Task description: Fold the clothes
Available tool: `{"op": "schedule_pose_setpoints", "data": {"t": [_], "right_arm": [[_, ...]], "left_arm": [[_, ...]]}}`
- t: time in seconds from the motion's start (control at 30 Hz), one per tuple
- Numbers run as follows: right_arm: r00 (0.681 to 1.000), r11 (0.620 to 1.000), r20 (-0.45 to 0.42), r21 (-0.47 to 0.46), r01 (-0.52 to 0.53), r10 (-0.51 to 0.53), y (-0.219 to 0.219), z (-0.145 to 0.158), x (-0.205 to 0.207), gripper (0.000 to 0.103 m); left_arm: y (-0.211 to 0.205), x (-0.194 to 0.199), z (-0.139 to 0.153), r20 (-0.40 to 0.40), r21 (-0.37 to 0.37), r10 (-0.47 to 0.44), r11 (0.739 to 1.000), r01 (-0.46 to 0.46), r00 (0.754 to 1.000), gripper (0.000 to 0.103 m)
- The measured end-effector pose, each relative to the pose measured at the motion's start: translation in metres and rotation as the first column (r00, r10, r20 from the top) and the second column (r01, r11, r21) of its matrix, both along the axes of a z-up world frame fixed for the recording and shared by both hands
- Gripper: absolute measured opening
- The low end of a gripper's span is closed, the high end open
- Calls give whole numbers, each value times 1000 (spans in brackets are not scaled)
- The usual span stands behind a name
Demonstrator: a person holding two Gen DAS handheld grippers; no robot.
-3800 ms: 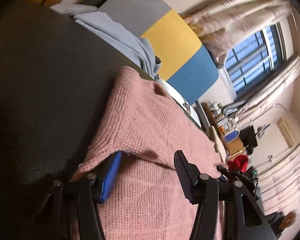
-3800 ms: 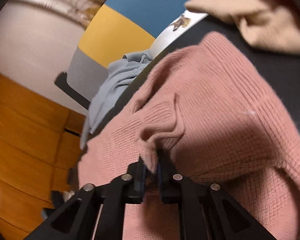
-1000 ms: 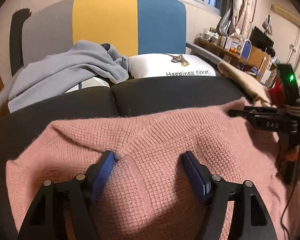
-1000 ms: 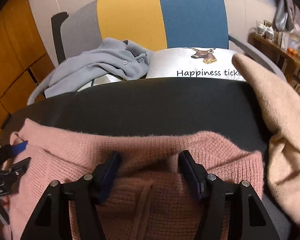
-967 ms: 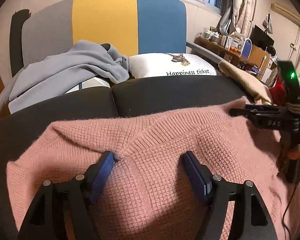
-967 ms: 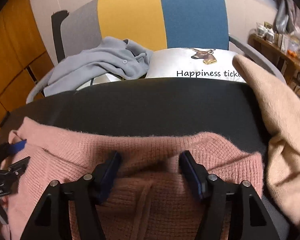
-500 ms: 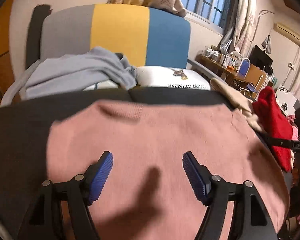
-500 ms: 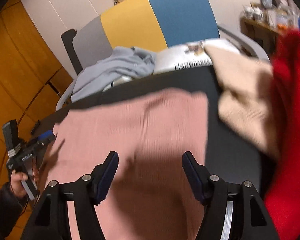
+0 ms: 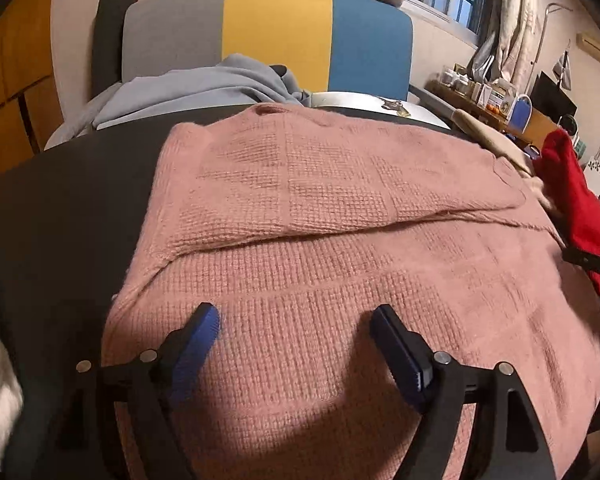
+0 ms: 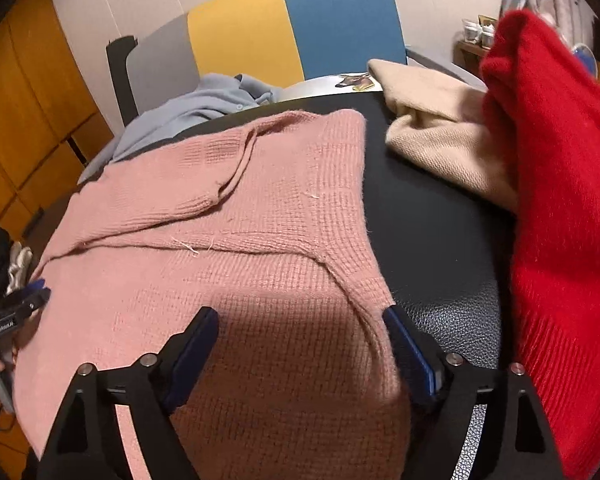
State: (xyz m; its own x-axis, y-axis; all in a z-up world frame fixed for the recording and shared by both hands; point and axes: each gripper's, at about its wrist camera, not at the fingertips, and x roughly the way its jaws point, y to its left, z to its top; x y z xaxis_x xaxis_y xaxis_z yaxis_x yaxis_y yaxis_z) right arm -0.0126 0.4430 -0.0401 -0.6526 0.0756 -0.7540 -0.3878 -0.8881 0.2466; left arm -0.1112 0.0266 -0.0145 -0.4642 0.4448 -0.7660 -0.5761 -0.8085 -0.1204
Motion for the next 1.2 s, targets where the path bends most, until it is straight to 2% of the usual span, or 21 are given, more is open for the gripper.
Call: {"op": "schedule_pose_setpoints", "data": {"t": [0.1,0.17,0.3,0.43,0.53,0.7,0.8,0.83,0.9,0.93,0.97,1.1,1.2], "right_arm": [[998,995,-55,-98,29,-34,0,10,25,85],[995,987,-95,-162,14,-29,-7,16,56,85],[996,946,-92,-323,-29,-1,-17,7,117,85],[994,908,-109,-416,-57,13,-29,-5,163,85],[995,872,-87,-484,-79,42,-42,-14,177,87],[993,864,-34,-490,-119,117,-61,-41,177,87],[982,872,-10,-458,-171,187,-74,-52,164,75],[977,874,0,-448,-189,211,-78,-56,159,66],[967,880,36,-424,-215,253,-83,-62,153,42],[963,880,49,-420,-221,265,-84,-65,150,24],[962,880,51,-419,-224,269,-84,-67,149,21],[952,884,67,-395,-249,298,-91,-75,140,21],[952,878,71,-413,-244,298,-95,-83,136,24]], "left_arm": [[-8,-2,7,15,10,15,1000,-15,1000,80],[-22,7,15,4,39,22,999,-22,1000,80],[-62,38,24,53,160,42,986,-50,998,80],[-112,76,24,124,256,109,957,-137,986,80],[-135,98,24,139,251,112,957,-145,984,80],[-153,124,15,187,183,59,979,-93,981,80],[-160,146,9,221,154,14,987,-49,975,80],[-162,156,5,230,142,-4,989,-30,973,80],[-164,170,-1,255,134,-34,991,-1,966,80],[-164,175,-8,280,118,-38,993,5,959,80],[-164,180,-15,304,103,-43,995,12,952,80],[-158,184,-34,338,52,-42,998,26,940,80],[-155,184,-34,338,84,-56,996,29,940,81]]}}
